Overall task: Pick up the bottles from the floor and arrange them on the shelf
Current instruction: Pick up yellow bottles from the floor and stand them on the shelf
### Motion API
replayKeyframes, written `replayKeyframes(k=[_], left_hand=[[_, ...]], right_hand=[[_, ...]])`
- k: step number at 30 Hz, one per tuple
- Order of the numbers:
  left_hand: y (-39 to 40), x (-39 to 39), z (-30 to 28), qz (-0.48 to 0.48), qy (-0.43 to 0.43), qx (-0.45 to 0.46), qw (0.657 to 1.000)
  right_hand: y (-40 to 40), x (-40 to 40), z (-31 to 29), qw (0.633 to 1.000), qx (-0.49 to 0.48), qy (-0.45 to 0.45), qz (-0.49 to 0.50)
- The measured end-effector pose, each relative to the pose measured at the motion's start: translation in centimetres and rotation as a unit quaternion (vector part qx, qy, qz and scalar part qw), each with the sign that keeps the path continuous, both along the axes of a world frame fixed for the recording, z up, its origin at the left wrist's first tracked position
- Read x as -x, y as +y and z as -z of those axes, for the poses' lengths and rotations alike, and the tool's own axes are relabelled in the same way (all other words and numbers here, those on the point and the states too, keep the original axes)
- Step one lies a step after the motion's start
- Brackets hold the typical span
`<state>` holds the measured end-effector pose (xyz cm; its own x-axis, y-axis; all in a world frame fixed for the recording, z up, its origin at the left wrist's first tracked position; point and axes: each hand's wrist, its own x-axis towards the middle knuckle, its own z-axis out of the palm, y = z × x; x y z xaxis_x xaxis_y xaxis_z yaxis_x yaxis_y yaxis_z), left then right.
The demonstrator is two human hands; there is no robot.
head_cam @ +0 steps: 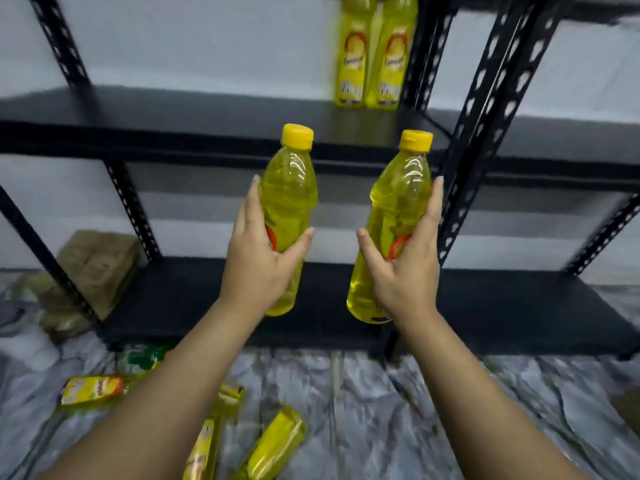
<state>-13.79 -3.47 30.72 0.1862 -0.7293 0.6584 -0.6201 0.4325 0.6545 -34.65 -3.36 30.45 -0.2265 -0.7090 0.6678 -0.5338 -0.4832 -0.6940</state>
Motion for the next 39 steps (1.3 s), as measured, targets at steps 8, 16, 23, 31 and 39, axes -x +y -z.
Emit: replayKeyframes(k=[8,16,23,31,39], left_hand=[[-3.9,1.3,-14.5,-0.031,-0.003,0.128,0.991],[-15.3,3.7,-19.9,-0.022,0.024,0.131,0.991],[-24.6,6.9,-20.9,-0.035,0.000,0.085,0.996],[-33.8,9.8,-20.4,-0.042,-0.032,0.039,0.998],[-39.9,12.0,-19.7,-0.078,0.000,0.029,0.997]], right_hand=[[-4.0,-1.1,-15.0,0.989,0.140,0.034,0.032],[-15.8,0.0,-20.2,0.989,0.136,0.023,0.053],[-25.6,1.5,-20.4,0.997,0.061,0.015,0.054],[-34.1,2.3,-20.0,0.994,0.055,0.009,0.091],[-40.2,2.4,-18.5,0.990,0.066,0.027,0.122]])
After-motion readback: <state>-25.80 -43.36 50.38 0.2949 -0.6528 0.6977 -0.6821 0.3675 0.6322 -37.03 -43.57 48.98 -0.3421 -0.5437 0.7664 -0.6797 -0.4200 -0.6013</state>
